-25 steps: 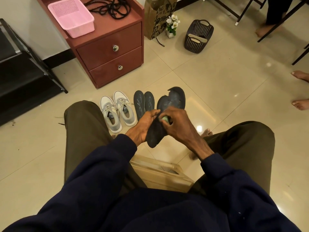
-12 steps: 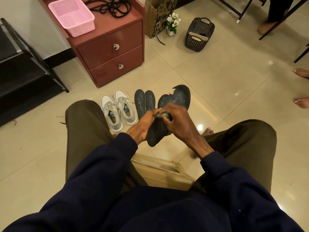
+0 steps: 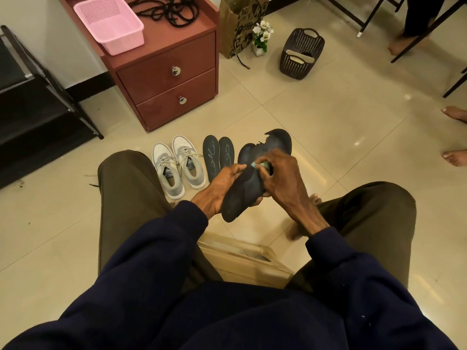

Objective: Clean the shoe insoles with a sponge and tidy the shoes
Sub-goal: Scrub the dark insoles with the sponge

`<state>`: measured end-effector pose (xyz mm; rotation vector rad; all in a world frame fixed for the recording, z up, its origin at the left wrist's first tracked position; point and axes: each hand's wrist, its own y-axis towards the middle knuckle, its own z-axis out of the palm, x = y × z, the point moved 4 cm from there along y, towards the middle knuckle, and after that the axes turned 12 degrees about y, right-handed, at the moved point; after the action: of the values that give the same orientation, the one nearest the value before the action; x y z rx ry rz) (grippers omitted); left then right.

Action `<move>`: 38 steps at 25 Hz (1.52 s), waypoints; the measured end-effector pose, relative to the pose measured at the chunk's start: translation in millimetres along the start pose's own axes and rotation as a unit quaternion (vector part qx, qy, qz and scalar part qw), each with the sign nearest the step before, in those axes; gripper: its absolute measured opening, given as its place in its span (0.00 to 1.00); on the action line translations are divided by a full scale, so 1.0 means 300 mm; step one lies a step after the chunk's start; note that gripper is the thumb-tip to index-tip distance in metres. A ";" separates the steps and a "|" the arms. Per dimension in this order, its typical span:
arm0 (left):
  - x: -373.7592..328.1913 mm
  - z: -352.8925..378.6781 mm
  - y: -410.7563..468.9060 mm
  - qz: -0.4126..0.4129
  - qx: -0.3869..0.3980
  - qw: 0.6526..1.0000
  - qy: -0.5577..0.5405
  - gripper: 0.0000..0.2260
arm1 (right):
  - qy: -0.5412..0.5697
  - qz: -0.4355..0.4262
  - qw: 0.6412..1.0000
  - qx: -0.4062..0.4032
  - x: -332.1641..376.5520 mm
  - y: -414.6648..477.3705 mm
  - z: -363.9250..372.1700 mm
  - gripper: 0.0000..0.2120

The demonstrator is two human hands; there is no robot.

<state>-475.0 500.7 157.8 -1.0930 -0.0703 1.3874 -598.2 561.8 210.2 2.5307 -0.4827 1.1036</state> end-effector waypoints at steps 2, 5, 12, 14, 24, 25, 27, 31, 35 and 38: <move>-0.002 -0.007 0.000 0.006 -0.024 1.000 0.006 0.16 | -0.005 0.017 1.000 0.000 -0.003 -0.012 -0.003 0.08; -0.010 -0.025 0.011 0.017 -0.050 0.999 0.006 0.18 | 0.019 -0.067 0.990 0.120 0.073 -0.058 0.072 0.06; -0.009 -0.008 0.006 0.032 -0.033 0.999 0.007 0.18 | -0.045 0.019 0.999 -0.020 -0.050 -0.014 -0.032 0.08; -0.013 -0.009 0.005 0.039 -0.049 0.998 -0.009 0.15 | -0.012 -0.024 0.998 0.049 0.003 -0.042 0.025 0.08; -0.015 -0.016 0.018 0.057 -0.070 0.995 -0.047 0.19 | -0.020 0.001 0.999 0.036 0.003 -0.037 0.028 0.08; -0.015 -0.018 0.017 0.056 -0.072 0.995 -0.048 0.18 | -0.011 -0.030 0.997 0.073 0.028 -0.049 0.060 0.08; -0.019 -0.022 0.018 0.055 -0.076 0.994 -0.054 0.18 | -0.017 -0.051 0.995 0.085 0.040 -0.044 0.077 0.07; -0.010 -0.019 0.023 0.059 -0.058 0.995 -0.063 0.23 | -0.041 0.061 0.996 -0.045 -0.062 -0.007 -0.026 0.09; -0.008 -0.013 0.019 0.060 -0.062 0.995 -0.044 0.19 | 0.011 0.001 0.999 0.031 0.020 -0.039 0.048 0.06; -0.007 -0.009 0.016 0.051 -0.055 0.997 -0.030 0.18 | 0.011 -0.005 1.000 0.017 0.011 -0.019 0.043 0.05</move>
<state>-477.6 496.5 154.4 -1.1602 -0.1379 1.5230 -585.3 560.8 203.5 2.5452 -0.4488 1.1437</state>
